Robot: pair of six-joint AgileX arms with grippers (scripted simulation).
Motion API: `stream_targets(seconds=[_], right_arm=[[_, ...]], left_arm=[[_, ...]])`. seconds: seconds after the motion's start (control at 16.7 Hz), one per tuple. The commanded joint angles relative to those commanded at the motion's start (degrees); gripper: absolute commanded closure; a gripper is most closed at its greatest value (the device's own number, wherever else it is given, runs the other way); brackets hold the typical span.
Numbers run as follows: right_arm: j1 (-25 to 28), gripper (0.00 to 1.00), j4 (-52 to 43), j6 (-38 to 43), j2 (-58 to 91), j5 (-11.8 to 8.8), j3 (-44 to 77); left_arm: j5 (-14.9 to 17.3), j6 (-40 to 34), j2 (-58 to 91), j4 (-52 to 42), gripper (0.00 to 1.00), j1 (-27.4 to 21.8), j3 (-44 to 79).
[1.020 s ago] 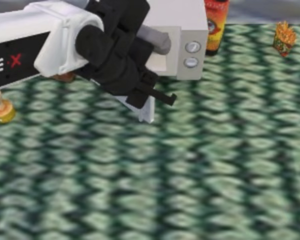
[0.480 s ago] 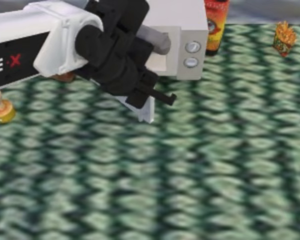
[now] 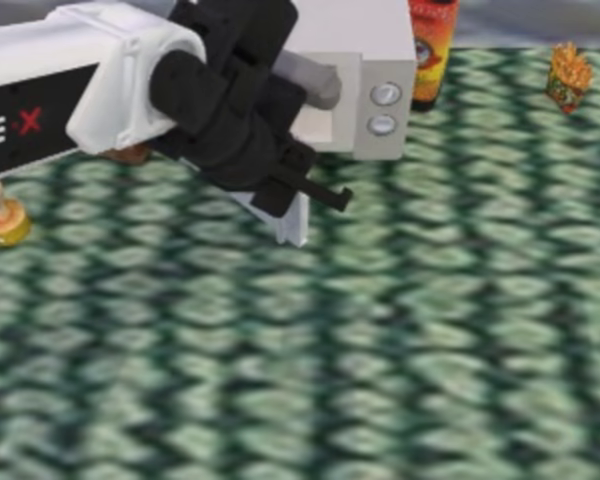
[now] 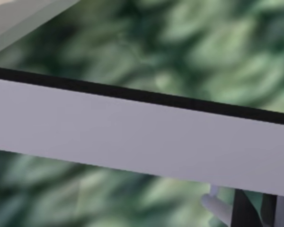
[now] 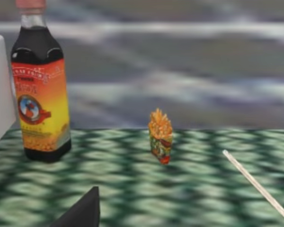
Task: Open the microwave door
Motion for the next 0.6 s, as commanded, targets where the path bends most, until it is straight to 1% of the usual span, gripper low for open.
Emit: stream_targets(seconds=[0.12,0.42,0.6], right_arm=[[0.00,0.00,0.00,0.00,0.00,0.00,0.00],[0.00,0.00,0.00,0.00,0.00,0.00,0.00],[0.00,0.00,0.00,0.00,0.00,0.00,0.00]], left_arm=[[0.87,1.74,-0.80,0.06,1.00,0.63,-0.83],[4.30,8.21,-3.64,0.14,1.00,3.09,-3.95],[4.62,8.76,-3.90,0.16,1.00,3.29,-4.21]])
